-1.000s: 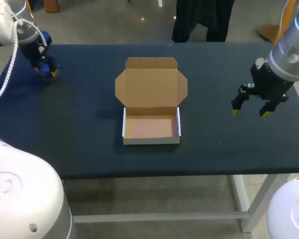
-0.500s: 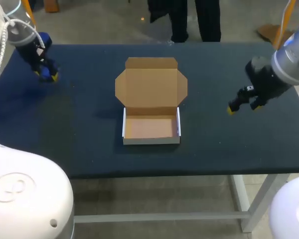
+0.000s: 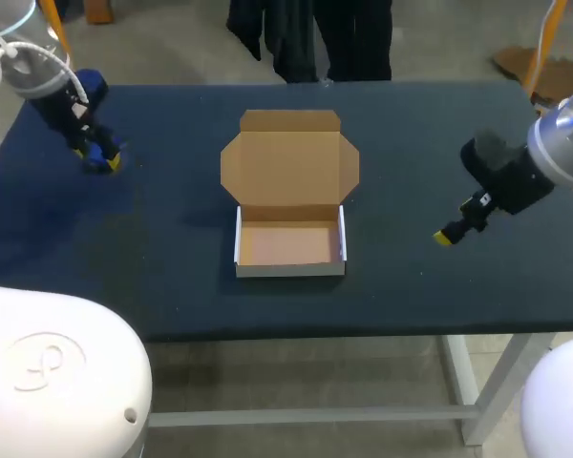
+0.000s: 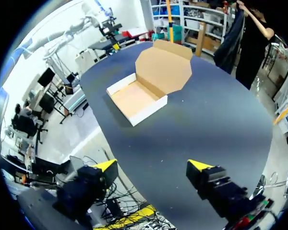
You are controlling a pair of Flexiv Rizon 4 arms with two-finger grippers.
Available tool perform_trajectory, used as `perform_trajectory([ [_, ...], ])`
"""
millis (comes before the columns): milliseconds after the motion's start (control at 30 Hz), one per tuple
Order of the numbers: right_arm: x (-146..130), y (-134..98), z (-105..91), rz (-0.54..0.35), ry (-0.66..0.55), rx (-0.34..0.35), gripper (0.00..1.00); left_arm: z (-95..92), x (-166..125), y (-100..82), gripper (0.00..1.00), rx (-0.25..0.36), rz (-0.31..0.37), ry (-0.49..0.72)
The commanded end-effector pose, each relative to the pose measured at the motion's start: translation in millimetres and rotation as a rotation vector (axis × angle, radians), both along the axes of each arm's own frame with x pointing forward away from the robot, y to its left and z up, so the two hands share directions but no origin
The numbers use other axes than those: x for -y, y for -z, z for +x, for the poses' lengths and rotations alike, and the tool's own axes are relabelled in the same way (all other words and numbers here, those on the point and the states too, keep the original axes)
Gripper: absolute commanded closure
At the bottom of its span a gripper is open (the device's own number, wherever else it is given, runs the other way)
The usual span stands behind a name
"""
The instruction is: Assemble the packaging by folding the flat box into shape, placing the metal phone stand inside, and closing the box properly
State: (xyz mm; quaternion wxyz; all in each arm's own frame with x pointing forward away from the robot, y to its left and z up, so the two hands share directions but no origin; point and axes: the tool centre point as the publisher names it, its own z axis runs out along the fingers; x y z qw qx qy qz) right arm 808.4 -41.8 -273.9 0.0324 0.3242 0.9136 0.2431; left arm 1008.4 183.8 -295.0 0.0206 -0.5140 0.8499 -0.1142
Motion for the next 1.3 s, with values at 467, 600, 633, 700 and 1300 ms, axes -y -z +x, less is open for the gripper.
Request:
perform_trajectory([
  [467, 4, 14, -7.9, -0.027, -0.263, 0.011, 0.0, -74.7, 46, -26.4, 1.0, 0.058, 0.04, 0.027],
  [600, 2, 20, -2.7, -0.021, -0.265, 0.018, 0.0, -85.6, 57, -26.2, 1.0, 0.061, 0.039, 0.034],
  [633, 1, 21, -1.2, -0.021, -0.266, 0.02, 0.0, -87.8, 59, -26.4, 1.0, 0.06, 0.04, 0.035],
  [700, -2, 25, 1.6, -0.033, -0.261, 0.027, 0.0, -92.4, 65, -26.6, 1.0, 0.06, 0.041, 0.039],
  [1300, -3, 27, 3.4, -0.038, -0.257, 0.031, 0.0, -134.2, 129, -43.7, 1.0, 0.047, 0.045, 0.107],
])
